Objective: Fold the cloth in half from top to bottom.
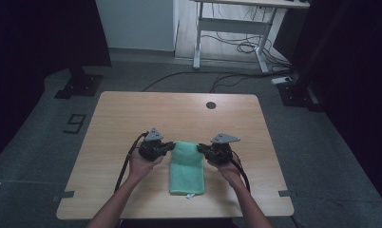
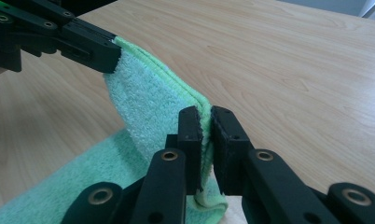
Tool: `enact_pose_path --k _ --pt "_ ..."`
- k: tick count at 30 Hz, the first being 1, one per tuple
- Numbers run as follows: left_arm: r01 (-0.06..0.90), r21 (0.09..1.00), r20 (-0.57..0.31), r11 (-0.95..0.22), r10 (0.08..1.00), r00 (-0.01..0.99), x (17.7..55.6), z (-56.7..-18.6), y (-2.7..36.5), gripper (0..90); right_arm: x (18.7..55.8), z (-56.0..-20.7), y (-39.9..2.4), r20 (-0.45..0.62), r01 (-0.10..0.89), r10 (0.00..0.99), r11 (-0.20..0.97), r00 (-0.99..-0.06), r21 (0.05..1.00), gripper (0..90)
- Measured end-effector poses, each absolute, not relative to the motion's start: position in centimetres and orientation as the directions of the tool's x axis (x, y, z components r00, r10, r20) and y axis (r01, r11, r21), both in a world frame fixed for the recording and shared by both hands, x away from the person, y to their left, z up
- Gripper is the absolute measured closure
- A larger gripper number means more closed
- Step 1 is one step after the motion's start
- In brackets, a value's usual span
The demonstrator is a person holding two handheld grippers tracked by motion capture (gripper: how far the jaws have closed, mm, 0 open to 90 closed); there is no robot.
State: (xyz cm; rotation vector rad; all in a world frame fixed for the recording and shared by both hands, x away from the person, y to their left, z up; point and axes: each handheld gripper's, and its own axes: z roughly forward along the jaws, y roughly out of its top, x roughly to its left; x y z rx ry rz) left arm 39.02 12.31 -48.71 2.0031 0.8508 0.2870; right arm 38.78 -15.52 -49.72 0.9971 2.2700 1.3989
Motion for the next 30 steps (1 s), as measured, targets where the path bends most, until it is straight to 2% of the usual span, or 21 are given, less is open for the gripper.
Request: enact_pose_path --k 30 --pt "0.443 0.823 -0.115 -0.355 0.659 0.743 35.7 -49.4 12.6 86.9 35.3 -50.3 -15.6 0.128 0.385 0.642 0.278 -0.756 0.88 81.8"
